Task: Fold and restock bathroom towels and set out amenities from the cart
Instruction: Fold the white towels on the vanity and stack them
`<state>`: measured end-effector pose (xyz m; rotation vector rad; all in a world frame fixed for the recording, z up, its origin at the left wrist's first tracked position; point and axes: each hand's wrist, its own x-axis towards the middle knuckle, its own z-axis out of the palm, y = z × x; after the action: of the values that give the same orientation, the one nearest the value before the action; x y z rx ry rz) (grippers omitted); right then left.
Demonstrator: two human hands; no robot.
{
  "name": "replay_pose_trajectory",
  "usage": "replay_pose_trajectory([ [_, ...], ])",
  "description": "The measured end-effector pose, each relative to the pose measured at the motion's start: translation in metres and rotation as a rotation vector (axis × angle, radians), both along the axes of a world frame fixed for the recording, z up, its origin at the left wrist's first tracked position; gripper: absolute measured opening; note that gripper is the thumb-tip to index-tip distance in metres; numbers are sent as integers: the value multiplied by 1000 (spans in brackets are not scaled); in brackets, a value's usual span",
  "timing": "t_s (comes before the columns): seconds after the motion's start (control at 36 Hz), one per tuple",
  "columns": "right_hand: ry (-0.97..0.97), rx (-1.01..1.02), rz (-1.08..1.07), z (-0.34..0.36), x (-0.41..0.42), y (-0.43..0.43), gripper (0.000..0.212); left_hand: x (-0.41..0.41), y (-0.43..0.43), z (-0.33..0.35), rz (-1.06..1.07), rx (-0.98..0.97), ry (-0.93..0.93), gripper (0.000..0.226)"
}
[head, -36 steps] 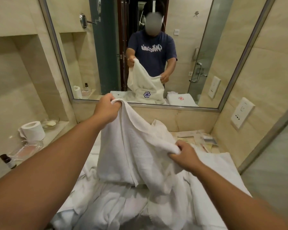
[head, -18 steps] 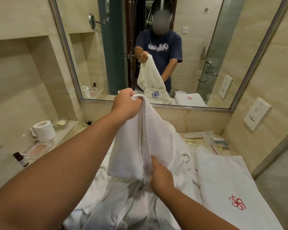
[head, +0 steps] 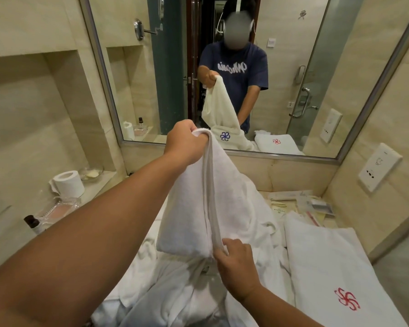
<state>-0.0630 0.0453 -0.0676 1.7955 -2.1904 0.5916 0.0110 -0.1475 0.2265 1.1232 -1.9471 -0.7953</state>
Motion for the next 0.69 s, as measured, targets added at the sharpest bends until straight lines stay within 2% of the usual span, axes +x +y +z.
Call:
replay_pose_trajectory([
  [0.06,-54,78,-63,1,0,1,14,-1,0,-1,0,0,1,22],
  [0.17,-199,222,-182,14,2,-6,48,-3,1,-2,-4,1,5,22],
  [0.25,-203,329,-214,25,9,-15,58,-4,2,-1,-15,-11,14,21],
  [0.47,-249,384,-264,34,6,-31,23,-3,3,1,-20,-10,43,22],
  [0.58,-486,336,-230,38,-7,-27,12,1,1,1,-5,-6,51,23],
  [0.69,-803,227,-216,47,-24,-23,14,9,-5,-1,24,-7,52,23],
])
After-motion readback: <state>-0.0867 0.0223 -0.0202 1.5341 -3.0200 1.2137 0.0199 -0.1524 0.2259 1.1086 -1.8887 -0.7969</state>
